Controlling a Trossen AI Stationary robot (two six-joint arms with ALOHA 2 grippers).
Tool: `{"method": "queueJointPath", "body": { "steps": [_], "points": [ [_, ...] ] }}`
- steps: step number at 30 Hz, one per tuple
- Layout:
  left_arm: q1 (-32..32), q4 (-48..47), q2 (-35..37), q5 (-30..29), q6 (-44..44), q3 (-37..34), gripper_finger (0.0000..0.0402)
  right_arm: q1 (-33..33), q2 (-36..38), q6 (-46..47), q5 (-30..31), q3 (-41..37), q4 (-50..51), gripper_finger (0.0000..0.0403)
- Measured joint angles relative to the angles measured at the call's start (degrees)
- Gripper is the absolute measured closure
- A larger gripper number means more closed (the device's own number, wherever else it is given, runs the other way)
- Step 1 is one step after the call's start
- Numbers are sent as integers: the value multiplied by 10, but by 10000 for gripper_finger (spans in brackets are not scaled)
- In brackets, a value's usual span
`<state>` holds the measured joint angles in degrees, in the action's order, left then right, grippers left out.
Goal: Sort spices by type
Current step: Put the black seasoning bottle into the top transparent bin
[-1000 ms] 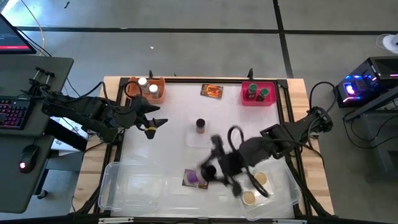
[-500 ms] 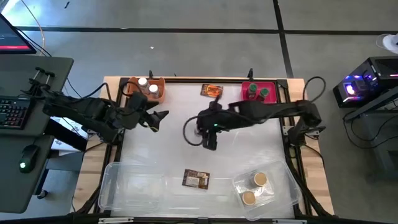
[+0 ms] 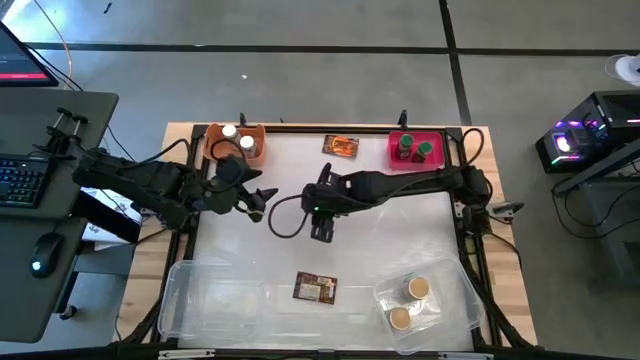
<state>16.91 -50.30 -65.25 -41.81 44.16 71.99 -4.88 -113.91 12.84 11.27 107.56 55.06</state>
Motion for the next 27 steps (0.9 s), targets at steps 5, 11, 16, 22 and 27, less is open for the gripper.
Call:
{"method": "queueJointPath", "body": {
  "steps": [5, 11, 16, 22, 27],
  "points": [
    [0, 0, 0, 8, -19, 0, 82, 15, -23, 12, -49, -1, 1, 197],
    [0, 0, 0, 12, -23, 0, 82, 34, -26, 129, -27, -1, 14, 197],
    [0, 0, 0, 13, -24, 0, 82, 25, -28, 249, -2, -1, 29, 197],
    [0, 0, 0, 14, -24, 0, 82, 1, -36, 394, 79, -1, 43, 197],
    [0, 1, 0, 18, -24, 0, 82, -6, -40, 521, 113, -1, 72, 197]
  ]
}}
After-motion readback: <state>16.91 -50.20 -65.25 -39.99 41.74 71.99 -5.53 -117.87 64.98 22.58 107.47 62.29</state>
